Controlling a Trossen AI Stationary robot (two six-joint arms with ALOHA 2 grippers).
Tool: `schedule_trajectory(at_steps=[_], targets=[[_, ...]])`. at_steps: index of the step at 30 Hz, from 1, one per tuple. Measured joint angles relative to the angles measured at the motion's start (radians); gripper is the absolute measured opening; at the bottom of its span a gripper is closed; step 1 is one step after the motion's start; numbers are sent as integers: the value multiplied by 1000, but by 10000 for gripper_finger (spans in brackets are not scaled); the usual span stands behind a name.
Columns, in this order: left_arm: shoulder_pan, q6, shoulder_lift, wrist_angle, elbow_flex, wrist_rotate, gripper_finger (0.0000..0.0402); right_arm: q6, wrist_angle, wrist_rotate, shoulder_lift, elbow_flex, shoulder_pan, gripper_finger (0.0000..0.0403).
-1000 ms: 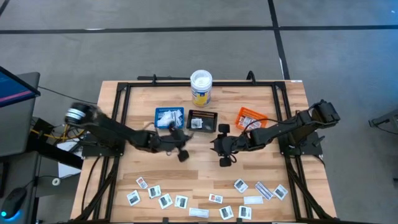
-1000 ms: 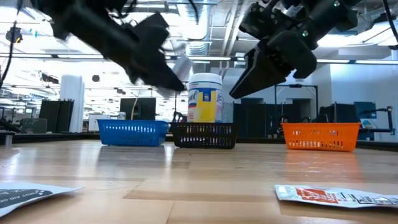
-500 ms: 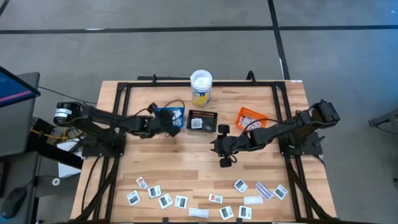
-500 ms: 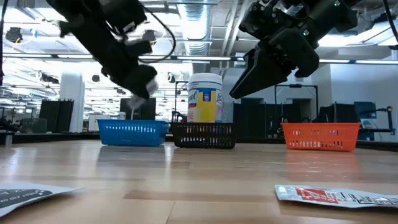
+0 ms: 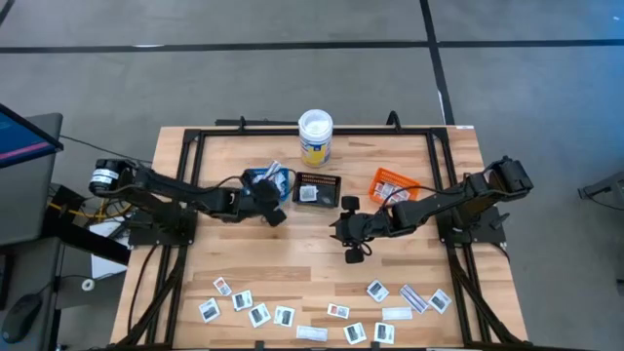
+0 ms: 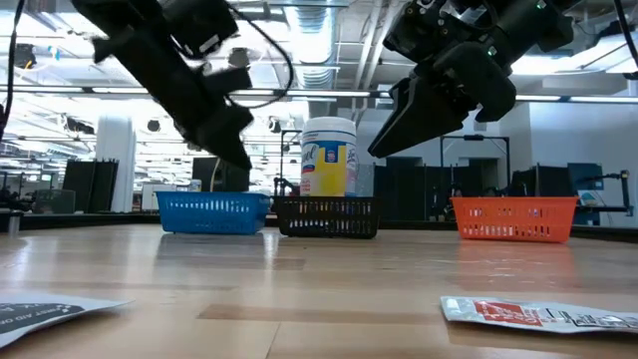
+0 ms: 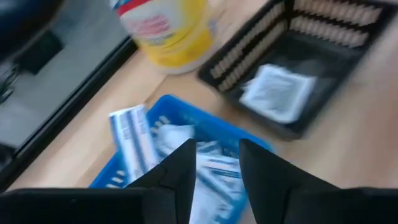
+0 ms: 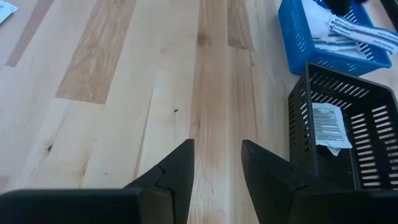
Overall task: Pick & Place First Aid Supplies
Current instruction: Put the blue bandage into the blue bin, then put the orange ointment pack into the orange bin
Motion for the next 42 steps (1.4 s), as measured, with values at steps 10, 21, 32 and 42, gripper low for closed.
schedule_trajectory(at_steps=[10,21,32,42], targets=[[-38,0,-29,6,1,-238,111,0,10,-1,0,0,0,126],[277,-65,93,15,1,59,87,0,21,0,0,0,0,126],[246,-44,136,14,0,257,63,0,20,0,0,0,0,126],[139,-52,-62,36,0,227,53,0,20,0,0,0,0,126]])
